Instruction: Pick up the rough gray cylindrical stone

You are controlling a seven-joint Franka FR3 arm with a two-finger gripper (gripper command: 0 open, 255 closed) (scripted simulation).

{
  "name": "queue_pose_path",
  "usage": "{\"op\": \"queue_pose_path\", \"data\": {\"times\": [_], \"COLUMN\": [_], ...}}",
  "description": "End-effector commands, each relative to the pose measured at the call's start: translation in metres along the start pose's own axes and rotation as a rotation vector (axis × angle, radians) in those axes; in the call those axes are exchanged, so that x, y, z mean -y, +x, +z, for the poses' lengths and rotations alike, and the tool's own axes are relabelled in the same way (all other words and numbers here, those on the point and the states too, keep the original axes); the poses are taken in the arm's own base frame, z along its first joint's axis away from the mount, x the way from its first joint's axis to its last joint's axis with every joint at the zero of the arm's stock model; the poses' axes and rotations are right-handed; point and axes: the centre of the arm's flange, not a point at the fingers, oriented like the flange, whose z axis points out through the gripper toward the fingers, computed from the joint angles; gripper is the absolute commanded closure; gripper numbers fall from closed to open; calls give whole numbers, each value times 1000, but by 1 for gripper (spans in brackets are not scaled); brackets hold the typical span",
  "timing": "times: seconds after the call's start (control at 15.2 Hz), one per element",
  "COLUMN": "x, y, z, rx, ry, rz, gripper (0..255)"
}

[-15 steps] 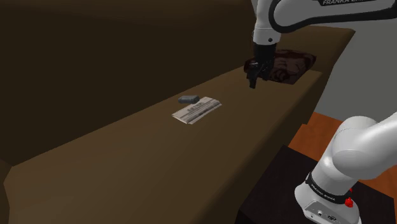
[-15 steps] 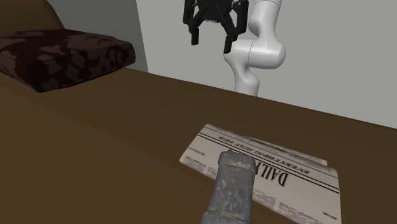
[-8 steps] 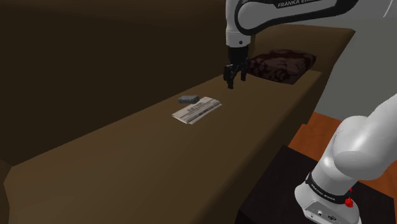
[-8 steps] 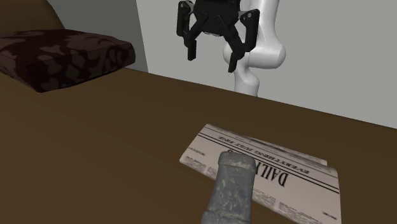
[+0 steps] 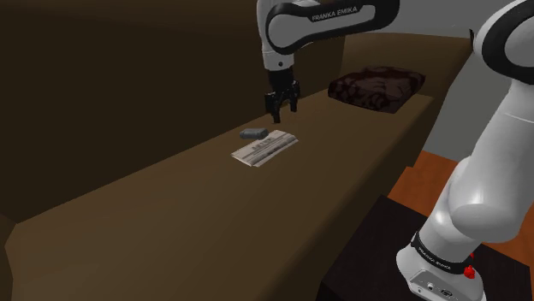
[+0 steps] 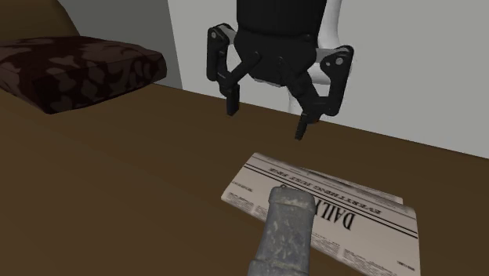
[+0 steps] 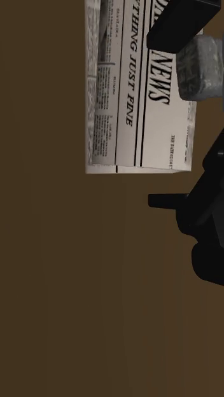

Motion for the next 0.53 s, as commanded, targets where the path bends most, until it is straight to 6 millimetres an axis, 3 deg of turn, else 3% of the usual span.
{"op": "queue_pose_path", "data": {"times": [0.0,0.46], "x": [17,72], "y": [23,105], "z": [0,10], "rx": [14,60], "ry": [-3,-17], "rz": [-18,-82], "gripper": [0,0]}}
